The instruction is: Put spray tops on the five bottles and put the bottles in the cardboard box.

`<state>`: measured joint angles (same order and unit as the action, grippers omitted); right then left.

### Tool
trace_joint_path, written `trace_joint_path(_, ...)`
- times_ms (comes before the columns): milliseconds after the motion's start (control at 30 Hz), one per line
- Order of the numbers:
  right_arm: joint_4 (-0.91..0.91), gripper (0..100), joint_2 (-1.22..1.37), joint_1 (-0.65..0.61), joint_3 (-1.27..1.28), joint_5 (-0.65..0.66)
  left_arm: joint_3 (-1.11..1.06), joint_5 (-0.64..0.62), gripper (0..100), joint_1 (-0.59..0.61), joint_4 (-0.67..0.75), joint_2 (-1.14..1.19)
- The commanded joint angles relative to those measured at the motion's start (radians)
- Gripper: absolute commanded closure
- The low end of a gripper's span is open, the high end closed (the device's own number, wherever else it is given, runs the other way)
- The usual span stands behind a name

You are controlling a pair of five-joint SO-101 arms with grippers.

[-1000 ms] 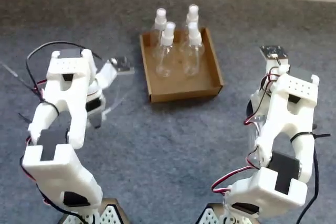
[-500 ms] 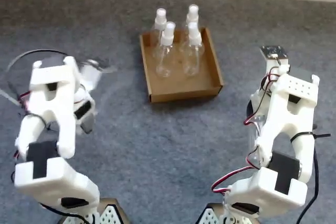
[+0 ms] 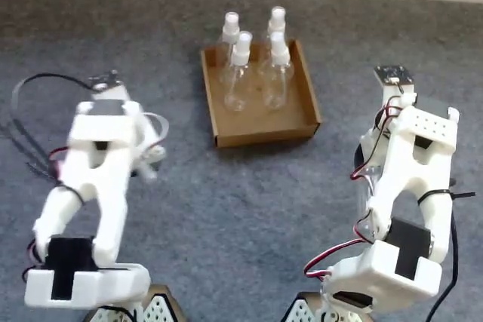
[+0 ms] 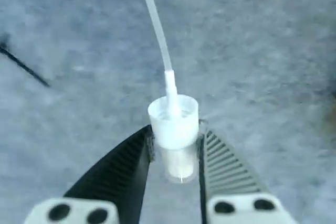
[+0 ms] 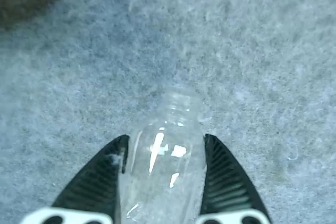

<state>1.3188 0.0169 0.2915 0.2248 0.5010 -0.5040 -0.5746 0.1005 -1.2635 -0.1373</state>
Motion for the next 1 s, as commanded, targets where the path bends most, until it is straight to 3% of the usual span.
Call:
trace_joint_path(0, -0.004, 99.4, -0.010, 0.012, -0.045, -0.002, -0.035, -0.084, 97, -0.142, 0.155, 0.038)
trace_joint_path(133, -0.004, 99.4, -0.010, 0.012, -0.045, -0.002, -0.021, -0.015, 96, -0.206, 0.193, 0.110)
trace_joint_path(367, -0.004, 99.4, -0.010, 0.010, -0.045, -0.002, 0.001, 0.015, 73, -0.216, 0.098, 0.143)
trace_joint_path(600, -0.004, 99.4, -0.010, 0.008, -0.045, -0.006, 0.042, 0.218, 72, -0.148, -0.037, 0.087)
trace_joint_path(700, -0.004, 99.4, -0.010, 0.004, -0.045, -0.006, 0.044, 0.419, 72, -0.082, -0.083, 0.008)
trace_joint_path(800, -0.004, 99.4, -0.010, 0.004, -0.045, -0.005, 0.044, 0.717, 72, -0.053, -0.092, -0.108)
trace_joint_path(967, -0.004, 99.4, -0.010, 0.004, -0.045, -0.006, 0.031, 1.272, 83, -0.073, -0.173, -0.248)
